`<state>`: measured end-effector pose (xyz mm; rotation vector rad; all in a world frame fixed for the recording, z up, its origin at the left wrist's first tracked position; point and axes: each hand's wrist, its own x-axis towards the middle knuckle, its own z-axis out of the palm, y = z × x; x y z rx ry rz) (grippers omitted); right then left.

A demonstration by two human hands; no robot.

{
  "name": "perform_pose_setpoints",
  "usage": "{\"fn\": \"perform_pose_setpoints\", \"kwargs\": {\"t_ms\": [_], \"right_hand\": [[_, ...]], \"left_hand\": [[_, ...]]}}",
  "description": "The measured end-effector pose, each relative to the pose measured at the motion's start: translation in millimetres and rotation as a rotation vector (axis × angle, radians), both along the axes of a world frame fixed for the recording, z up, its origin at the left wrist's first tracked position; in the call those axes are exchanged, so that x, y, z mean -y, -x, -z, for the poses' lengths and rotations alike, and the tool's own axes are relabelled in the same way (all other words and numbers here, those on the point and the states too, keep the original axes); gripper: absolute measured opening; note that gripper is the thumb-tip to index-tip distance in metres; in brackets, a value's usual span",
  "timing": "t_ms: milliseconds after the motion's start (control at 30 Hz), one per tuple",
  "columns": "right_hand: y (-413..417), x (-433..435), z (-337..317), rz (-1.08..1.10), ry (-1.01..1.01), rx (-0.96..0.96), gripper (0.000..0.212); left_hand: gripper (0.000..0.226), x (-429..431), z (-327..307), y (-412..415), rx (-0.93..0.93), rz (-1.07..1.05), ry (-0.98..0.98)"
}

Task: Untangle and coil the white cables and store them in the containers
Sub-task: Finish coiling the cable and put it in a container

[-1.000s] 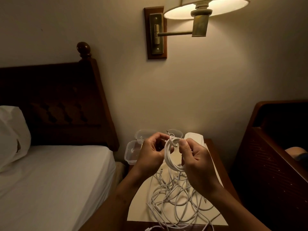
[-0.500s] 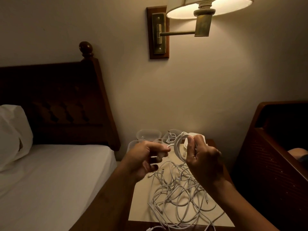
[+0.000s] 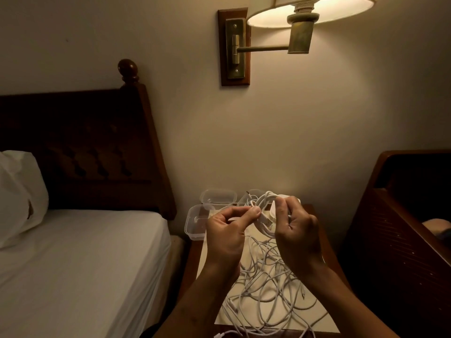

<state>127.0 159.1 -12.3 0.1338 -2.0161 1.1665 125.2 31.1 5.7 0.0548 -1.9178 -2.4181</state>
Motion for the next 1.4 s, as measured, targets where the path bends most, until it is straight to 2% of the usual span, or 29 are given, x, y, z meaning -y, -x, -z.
{"fn": "perform_pose_setpoints", "kwargs": {"t_ms": [167,267,433,567,667,733,800,867,967,1033,1133,1267,1333,1400], "right_hand": [[-7,6,-9,-0.163,0.110,0.060,0.024],[-12,12,-11,-0.267,0.112,0.090,0.024],[-14,16,-16,-0.306,0.175,0.102,0.023],[-18,14,-22,-0.335,0.248,0.114,0.024],[-18,14,-21,-0.315,0.266,0.127,0.025],[-17,13,-17,-0.298,0.283,0.135,0.025],[-15,12,-14,-0.266,0.302,0.143,0.029],[-14,11,-15,-0.247,0.344,0.165,0.033],[-16,10,-23,-0.327,0.516,0.253,0.036],[-19,10,-26,-0.383,0.607,0.301,0.038],[-18,6,-28,-0.367,0.607,0.303,0.038],[-12,-6,-28,-0.317,0.539,0.220,0.036],[-9,-14,-25,-0.339,0.387,0.255,0.032],[-8,-24,-23,-0.373,0.194,0.369,0.030]], "left_hand": [[0.013,-7,5,-3,-0.210,-0.030,0.118],[0.029,-12,12,-3,-0.192,-0.079,0.032],[0.026,-18,5,-5,-0.201,-0.137,-0.028],[0.008,-15,7,0,-0.208,0.026,0.085],[0.011,-9,7,-1,-0.266,0.163,0.154],[0.020,-7,7,-6,-0.278,0.224,0.172],[0.039,-7,11,-12,-0.315,0.223,0.197],[0.048,-8,13,-15,-0.295,0.207,0.112],[0.037,-7,14,-14,-0.179,0.256,-0.157],[0.031,-7,13,-13,-0.182,0.333,-0.177],[0.029,-5,12,-15,-0.193,0.439,-0.151],[0.023,6,17,-16,-0.313,0.487,0.127],[0.022,16,14,-14,-0.356,0.511,0.284],[0.026,27,14,-7,-0.355,0.502,0.415]]}}
